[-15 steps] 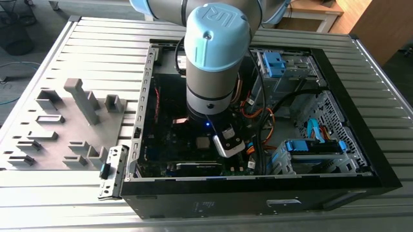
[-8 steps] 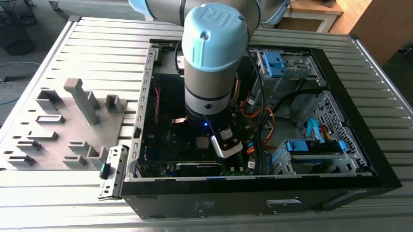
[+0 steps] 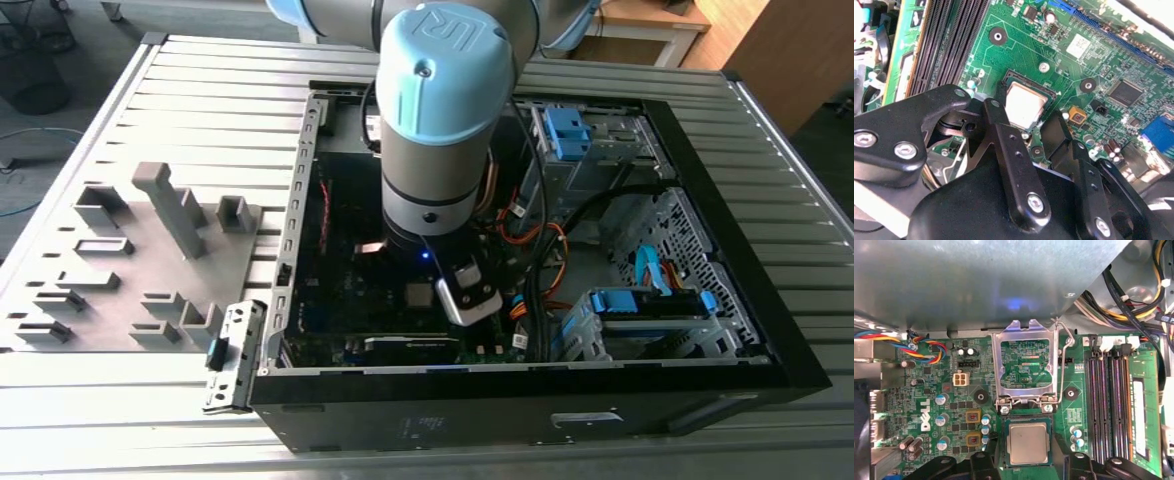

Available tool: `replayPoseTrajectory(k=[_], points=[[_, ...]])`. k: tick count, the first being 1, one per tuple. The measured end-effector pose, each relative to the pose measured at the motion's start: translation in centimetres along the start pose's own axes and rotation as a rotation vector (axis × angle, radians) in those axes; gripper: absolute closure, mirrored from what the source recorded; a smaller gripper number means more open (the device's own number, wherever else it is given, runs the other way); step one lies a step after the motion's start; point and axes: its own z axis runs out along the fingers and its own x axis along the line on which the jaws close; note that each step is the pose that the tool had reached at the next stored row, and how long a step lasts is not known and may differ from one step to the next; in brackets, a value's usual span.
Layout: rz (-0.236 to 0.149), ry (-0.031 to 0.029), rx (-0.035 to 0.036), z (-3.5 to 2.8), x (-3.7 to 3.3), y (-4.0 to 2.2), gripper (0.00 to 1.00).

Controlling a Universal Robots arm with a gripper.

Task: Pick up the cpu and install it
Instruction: 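Place the cpu into insertion slot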

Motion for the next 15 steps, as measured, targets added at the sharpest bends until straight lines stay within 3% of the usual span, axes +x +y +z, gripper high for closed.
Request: replayPoseTrajectory(k=[7, 8, 10, 15], points=[[0.0, -0.0001, -0.0002, -0.07, 0.0, 0.01, 0.47], [0.0, -0.0001, -0.0001, -0.07, 0.0, 0.01, 0.54], [0.0, -0.0002, -0.0001, -0.09, -0.01, 0.01, 0.54], [0.0, 0.0, 0.0, -0.13, 0.0, 0.01, 0.77]])
